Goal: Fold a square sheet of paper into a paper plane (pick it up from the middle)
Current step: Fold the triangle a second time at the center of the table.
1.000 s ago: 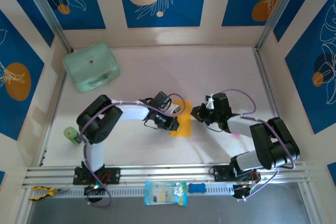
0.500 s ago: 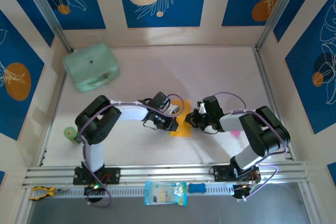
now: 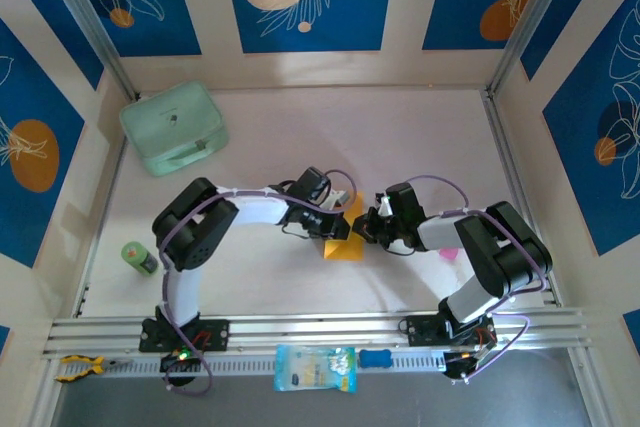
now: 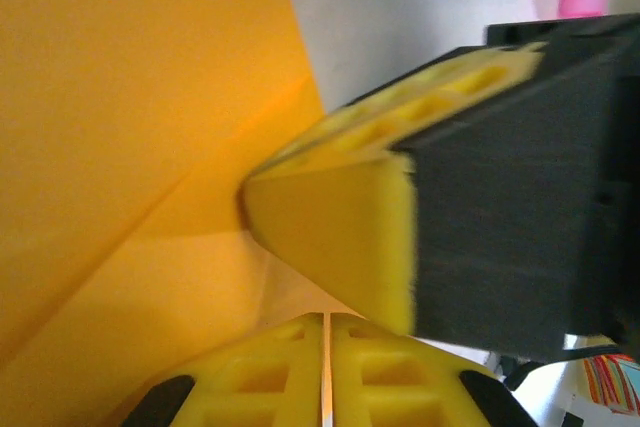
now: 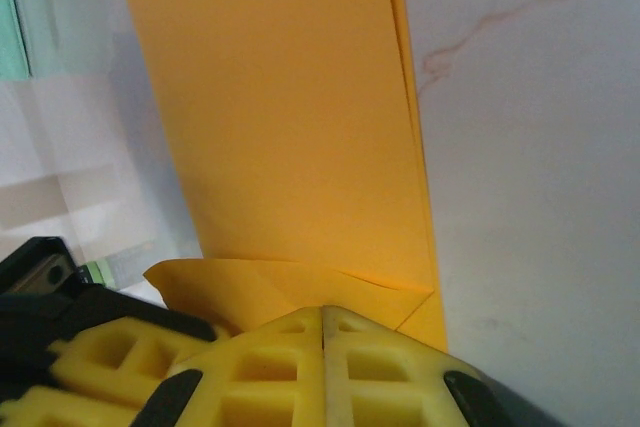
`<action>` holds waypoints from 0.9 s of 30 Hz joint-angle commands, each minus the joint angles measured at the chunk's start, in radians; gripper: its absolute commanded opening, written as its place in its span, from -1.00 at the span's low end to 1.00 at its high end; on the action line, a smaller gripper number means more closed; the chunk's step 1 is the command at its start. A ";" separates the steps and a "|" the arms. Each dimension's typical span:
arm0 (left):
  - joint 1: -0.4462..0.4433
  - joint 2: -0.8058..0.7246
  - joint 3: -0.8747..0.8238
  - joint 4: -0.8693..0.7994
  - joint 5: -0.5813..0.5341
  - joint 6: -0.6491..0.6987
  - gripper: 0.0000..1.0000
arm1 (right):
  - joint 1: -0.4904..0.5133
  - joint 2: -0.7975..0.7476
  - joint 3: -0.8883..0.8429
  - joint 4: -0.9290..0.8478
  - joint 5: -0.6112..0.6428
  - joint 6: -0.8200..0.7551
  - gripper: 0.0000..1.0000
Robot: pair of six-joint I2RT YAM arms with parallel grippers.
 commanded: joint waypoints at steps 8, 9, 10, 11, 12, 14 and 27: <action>0.006 -0.011 -0.044 -0.218 -0.125 0.119 -0.76 | -0.002 0.028 -0.023 -0.070 0.045 -0.015 -1.00; 0.005 -0.019 -0.048 -0.227 -0.128 0.126 -0.75 | -0.002 0.029 -0.022 -0.072 0.045 -0.015 -1.00; 0.004 -0.025 -0.049 -0.240 -0.135 0.135 -0.74 | -0.002 0.032 -0.020 -0.073 0.045 -0.016 -1.00; 0.005 -0.030 -0.050 -0.247 -0.135 0.141 -0.73 | -0.002 0.033 -0.016 -0.072 0.045 -0.015 -1.00; 0.004 -0.035 -0.054 -0.253 -0.135 0.145 -0.73 | -0.002 0.038 -0.014 -0.074 0.044 -0.016 -1.00; 0.004 -0.043 -0.060 -0.258 -0.130 0.148 -0.72 | -0.002 0.043 -0.009 -0.076 0.041 -0.018 -1.00; 0.004 -0.051 -0.006 -0.106 -0.074 0.096 -0.56 | -0.002 -0.066 0.080 -0.166 0.018 -0.047 -0.88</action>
